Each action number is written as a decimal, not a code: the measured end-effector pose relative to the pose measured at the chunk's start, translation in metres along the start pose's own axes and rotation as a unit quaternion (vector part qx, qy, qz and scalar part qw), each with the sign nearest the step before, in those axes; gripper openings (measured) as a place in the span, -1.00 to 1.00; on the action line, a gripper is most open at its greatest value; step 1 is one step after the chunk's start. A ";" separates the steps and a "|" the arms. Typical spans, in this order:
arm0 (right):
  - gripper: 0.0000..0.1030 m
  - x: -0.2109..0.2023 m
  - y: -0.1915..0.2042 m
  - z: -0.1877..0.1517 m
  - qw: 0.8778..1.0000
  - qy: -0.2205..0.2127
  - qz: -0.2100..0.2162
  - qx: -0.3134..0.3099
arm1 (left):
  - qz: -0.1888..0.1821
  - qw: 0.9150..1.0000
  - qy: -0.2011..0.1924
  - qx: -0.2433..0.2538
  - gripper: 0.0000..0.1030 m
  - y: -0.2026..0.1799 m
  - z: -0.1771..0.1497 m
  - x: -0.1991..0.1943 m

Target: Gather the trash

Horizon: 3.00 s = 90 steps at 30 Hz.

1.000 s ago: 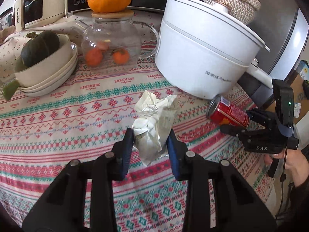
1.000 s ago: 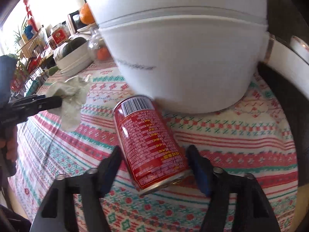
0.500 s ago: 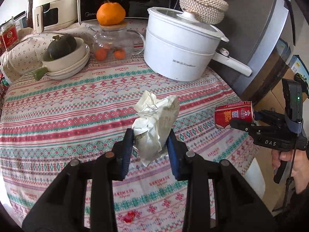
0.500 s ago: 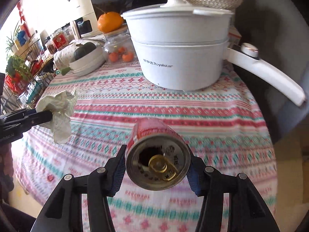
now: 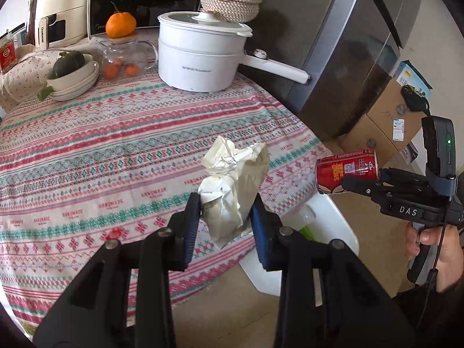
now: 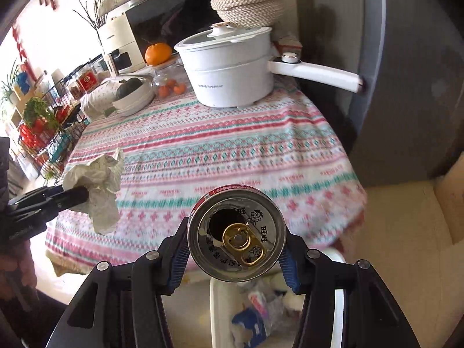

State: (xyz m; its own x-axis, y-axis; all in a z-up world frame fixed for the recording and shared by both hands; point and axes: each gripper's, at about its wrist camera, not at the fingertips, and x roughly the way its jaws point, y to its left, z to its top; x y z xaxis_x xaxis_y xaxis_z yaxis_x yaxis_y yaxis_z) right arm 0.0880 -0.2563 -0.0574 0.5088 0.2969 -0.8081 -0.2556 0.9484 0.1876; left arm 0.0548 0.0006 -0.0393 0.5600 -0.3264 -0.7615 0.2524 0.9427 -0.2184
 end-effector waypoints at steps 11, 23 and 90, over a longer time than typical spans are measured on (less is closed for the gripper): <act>0.07 -0.021 -0.021 -0.065 0.999 0.049 -0.014 0.015 | -0.029 0.997 0.036 0.054 -0.30 -0.050 -0.047 0.023; 0.07 -0.004 -0.050 -0.096 0.990 0.119 -0.039 0.059 | -0.053 0.990 0.083 0.099 -0.29 -0.097 -0.067 0.068; 1.00 -0.103 0.012 -0.071 0.987 -0.085 -0.130 0.052 | 0.161 0.983 -0.069 0.048 0.98 -0.057 -0.057 -0.071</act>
State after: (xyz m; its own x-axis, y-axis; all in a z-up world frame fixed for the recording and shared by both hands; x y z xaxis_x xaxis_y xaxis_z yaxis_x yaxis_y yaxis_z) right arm -0.0256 -0.2829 -0.0118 0.6793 0.0486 -0.7322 -0.0174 0.9986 0.0502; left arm -0.0445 -0.0261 -0.0082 0.7236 -0.0244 -0.6898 0.1137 0.9899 0.0843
